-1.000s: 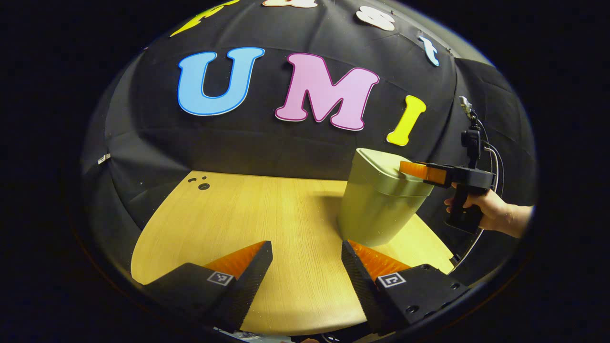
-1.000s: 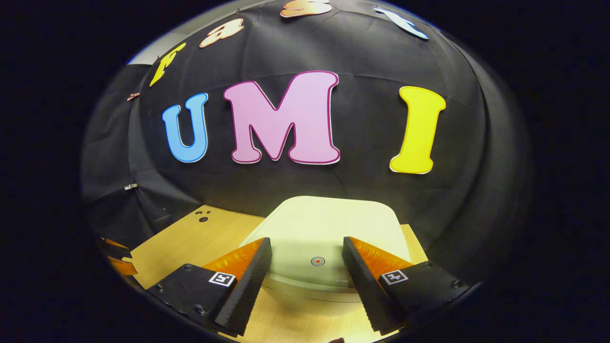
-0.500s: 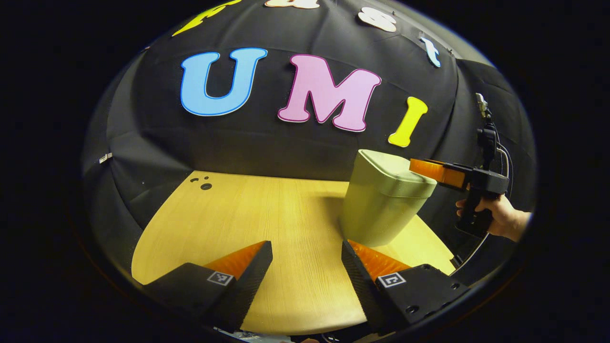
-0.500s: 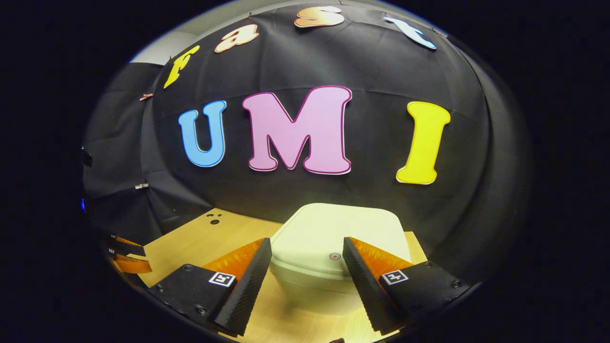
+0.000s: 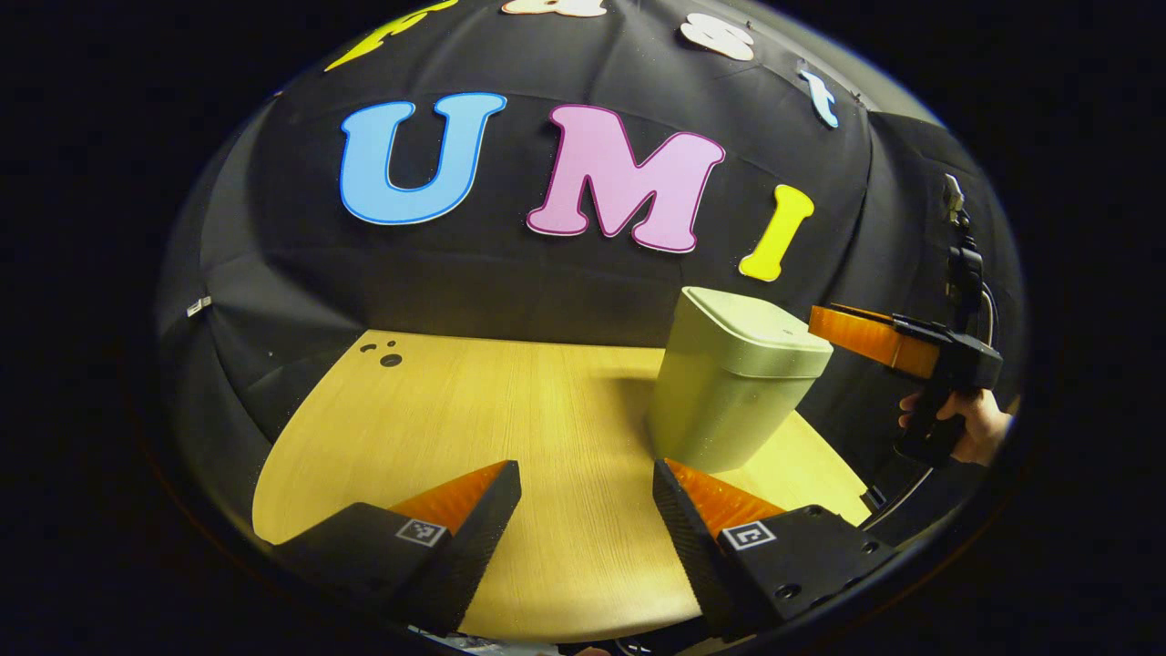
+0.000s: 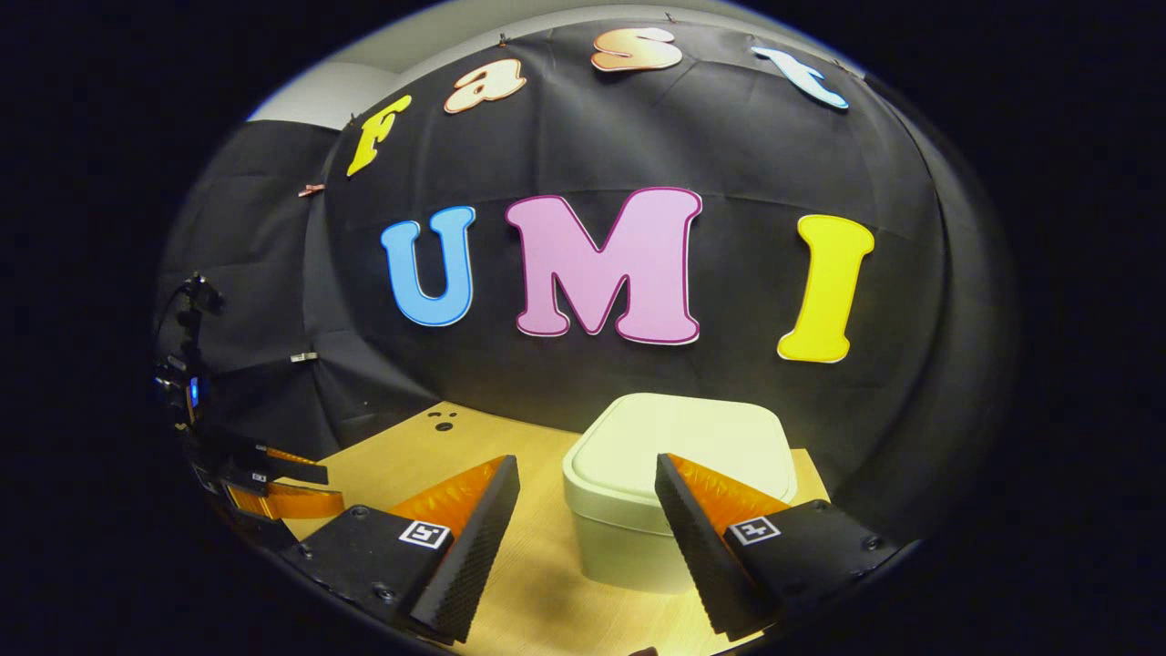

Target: Press the lid of the desktop garbage bin to open it, pick up the crumpled paper on the desktop and throw it into the bin, then pick up the pop can on the desktop and drop it into the bin, and finally close the garbage bin lid.

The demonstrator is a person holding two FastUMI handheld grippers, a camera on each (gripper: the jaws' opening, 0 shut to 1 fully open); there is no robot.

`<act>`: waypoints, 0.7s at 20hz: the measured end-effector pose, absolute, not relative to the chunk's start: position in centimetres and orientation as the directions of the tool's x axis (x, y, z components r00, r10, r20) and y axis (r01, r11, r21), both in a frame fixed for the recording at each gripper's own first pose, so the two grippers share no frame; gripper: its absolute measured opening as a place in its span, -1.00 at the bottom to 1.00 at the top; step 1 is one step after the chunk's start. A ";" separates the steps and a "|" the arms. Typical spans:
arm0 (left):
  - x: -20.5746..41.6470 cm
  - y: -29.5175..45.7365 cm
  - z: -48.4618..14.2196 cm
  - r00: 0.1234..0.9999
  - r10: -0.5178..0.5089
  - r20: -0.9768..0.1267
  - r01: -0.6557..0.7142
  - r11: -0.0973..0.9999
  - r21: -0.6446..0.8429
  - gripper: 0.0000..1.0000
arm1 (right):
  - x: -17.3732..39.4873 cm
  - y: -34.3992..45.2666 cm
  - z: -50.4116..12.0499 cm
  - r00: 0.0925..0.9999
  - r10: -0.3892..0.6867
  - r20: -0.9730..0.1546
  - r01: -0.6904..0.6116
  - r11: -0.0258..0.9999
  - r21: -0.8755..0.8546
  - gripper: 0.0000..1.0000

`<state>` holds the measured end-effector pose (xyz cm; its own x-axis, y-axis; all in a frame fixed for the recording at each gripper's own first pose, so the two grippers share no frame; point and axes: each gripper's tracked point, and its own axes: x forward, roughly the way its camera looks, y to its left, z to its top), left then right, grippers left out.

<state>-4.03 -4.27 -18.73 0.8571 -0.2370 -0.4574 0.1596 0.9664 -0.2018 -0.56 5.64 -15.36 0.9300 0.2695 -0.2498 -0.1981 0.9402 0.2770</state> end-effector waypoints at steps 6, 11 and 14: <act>-3.5 -4.4 -18.6 0.855 -0.253 -0.452 0.182 0.964 -0.195 0.89 | -3.0 8.0 -15.2 0.921 0.303 -0.246 -0.229 0.930 0.287 0.89; -2.9 -4.6 -18.1 0.860 -0.264 -0.436 0.202 0.962 -0.185 0.88 | -4.5 10.0 -16.4 0.909 0.319 -0.269 -0.238 0.925 0.295 0.89; -2.6 -4.7 -18.0 0.862 -0.270 -0.429 0.215 0.961 -0.174 0.88 | -5.4 10.8 -17.6 0.900 0.324 -0.291 -0.231 0.922 0.312 0.89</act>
